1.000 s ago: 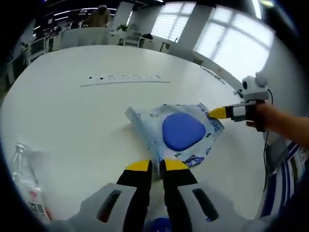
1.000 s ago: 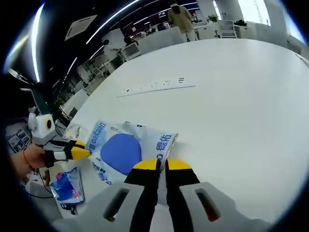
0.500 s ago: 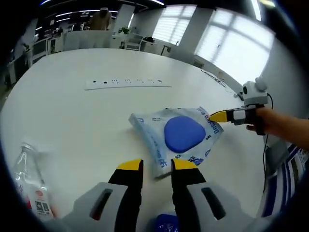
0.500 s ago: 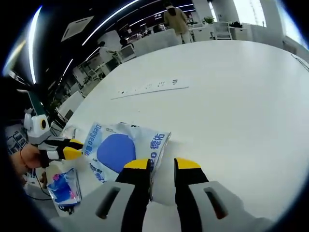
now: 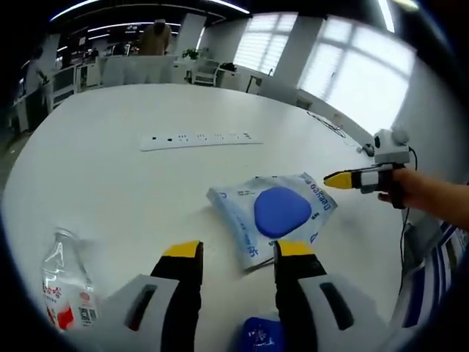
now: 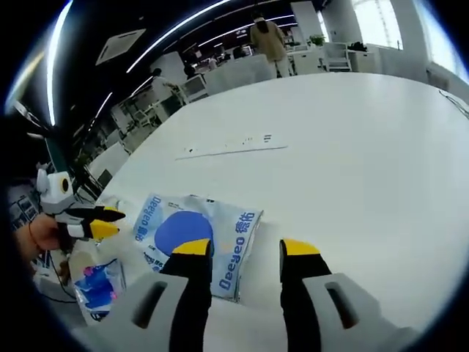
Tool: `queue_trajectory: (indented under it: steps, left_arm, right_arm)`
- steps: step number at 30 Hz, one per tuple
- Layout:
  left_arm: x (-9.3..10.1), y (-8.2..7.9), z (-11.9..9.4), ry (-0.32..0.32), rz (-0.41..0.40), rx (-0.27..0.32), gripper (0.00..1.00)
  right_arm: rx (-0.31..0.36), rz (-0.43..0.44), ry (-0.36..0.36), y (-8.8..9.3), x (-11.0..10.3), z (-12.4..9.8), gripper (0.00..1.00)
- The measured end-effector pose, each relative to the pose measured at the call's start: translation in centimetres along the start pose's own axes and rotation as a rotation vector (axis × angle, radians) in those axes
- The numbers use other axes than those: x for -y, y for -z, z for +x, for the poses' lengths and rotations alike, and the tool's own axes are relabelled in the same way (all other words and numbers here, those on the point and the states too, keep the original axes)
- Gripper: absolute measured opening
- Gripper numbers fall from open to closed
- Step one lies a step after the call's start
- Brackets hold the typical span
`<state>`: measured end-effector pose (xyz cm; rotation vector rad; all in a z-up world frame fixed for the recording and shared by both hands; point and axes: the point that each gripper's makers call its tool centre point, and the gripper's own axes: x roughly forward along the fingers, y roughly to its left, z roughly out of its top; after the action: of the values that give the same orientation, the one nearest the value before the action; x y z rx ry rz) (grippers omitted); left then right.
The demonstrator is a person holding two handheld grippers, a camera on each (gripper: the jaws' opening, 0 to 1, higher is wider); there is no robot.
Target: Arrange the tabletop items into an orderly group along one side of the table until the central work area is clear of visible clutter.
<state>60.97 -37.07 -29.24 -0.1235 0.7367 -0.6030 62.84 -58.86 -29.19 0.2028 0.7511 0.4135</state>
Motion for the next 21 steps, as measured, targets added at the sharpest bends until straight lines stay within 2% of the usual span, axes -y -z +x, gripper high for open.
queue_trajectory:
  steps: [6, 21]
  left_arm:
    - [-0.3, -0.8, -1.3, -0.01, -0.003, 0.023, 0.46]
    - [-1.5, -2.0, -5.0, -0.046, -0.017, 0.073, 0.56]
  right_arm:
    - [0.019, -0.023, -0.02, -0.6, -1.3, -0.7, 0.45]
    - [0.105, -0.066, -0.077, -2.8, -4.5, -3.0, 0.5]
